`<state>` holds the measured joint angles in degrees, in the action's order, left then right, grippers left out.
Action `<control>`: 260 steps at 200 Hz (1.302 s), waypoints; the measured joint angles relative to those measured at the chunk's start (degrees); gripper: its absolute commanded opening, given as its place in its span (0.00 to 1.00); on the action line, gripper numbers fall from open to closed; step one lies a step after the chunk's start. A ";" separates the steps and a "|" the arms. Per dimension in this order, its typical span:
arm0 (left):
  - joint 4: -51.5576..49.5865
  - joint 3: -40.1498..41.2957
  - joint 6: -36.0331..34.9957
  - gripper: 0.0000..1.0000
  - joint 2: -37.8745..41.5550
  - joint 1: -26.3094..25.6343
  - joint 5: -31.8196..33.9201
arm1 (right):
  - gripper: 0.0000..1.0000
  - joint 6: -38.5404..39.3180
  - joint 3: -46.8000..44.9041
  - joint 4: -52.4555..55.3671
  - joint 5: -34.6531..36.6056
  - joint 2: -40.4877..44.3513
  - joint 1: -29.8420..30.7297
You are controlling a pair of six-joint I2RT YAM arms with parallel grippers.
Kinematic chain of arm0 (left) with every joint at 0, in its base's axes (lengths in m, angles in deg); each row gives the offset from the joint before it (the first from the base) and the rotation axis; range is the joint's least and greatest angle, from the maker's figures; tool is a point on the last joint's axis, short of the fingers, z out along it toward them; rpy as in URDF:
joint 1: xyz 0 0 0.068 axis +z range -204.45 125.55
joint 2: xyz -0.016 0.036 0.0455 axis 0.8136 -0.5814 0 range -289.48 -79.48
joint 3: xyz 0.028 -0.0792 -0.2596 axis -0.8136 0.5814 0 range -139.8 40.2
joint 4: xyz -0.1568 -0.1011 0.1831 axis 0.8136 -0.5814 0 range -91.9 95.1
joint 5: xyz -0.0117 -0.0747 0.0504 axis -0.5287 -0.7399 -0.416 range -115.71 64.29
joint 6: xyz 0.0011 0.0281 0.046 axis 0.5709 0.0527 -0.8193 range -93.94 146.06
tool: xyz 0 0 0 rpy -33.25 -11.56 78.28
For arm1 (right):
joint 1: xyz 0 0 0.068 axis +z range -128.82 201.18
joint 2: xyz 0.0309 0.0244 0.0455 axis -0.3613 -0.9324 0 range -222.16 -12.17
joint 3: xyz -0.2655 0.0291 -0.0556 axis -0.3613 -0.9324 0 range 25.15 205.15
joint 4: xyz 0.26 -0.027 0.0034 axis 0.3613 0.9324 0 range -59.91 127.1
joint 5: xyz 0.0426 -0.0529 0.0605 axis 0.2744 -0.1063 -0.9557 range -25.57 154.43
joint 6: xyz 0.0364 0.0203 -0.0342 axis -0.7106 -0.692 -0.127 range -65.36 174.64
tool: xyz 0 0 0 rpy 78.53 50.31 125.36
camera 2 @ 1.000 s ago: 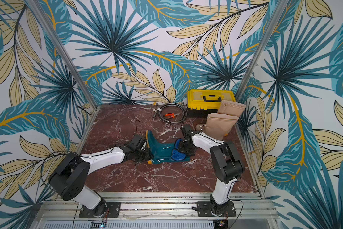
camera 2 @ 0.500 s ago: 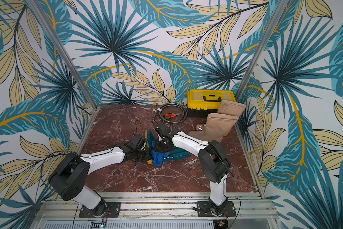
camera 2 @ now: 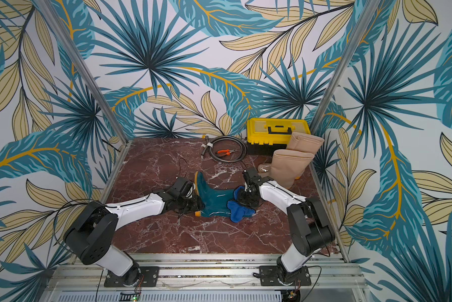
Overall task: Wipe the rubber boots with a cloth
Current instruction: Wipe the dirt off the rubber boot.
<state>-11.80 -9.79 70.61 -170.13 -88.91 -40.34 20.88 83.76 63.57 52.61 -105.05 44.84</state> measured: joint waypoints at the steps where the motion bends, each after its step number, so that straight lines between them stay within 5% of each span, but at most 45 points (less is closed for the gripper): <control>1: -0.04 0.00 -0.11 0.56 0.07 0.00 0.00 | 0.00 0.04 0.17 0.00 0.00 0.00 0.48; 57: -1.44 -0.04 0.09 0.43 0.96 0.00 0.04 | 0.00 -0.48 2.45 -8.39 -6.27 -1.16 16.04; 86: -2.27 -0.72 -0.02 0.39 0.46 0.04 -0.02 | 0.00 -1.16 2.29 -10.01 -6.67 -4.92 18.71; 121: -2.47 -0.94 -0.11 0.30 0.24 0.04 -0.20 | 0.00 -2.56 -2.05 -9.64 -6.03 -5.40 13.22; 155: -3.34 -1.60 -0.81 0.26 0.15 0.17 -0.87 | 0.00 -5.09 -14.29 -12.11 -9.44 4.52 1.07; 174: -3.98 -2.05 -1.33 0.24 0.15 0.28 -1.05 | 0.00 -6.25 -15.89 -10.45 -8.33 7.39 -0.70; 201: -5.22 -2.05 -2.05 0.23 0.15 0.33 -0.94 | 0.00 -9.90 -13.86 -10.45 -4.70 6.80 7.72; 230: -5.97 -2.05 -2.78 0.21 0.22 0.50 -0.98 | 0.00 -11.02 -0.46 -9.14 -4.55 -3.32 20.41; 260: -6.05 -2.05 -2.84 0.19 0.28 0.55 -0.98 | 0.00 -10.40 2.67 -7.76 -4.09 -6.43 21.38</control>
<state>-17.86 -11.85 67.77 -169.85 -88.36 -41.33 10.48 86.42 55.81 48.53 -111.47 66.22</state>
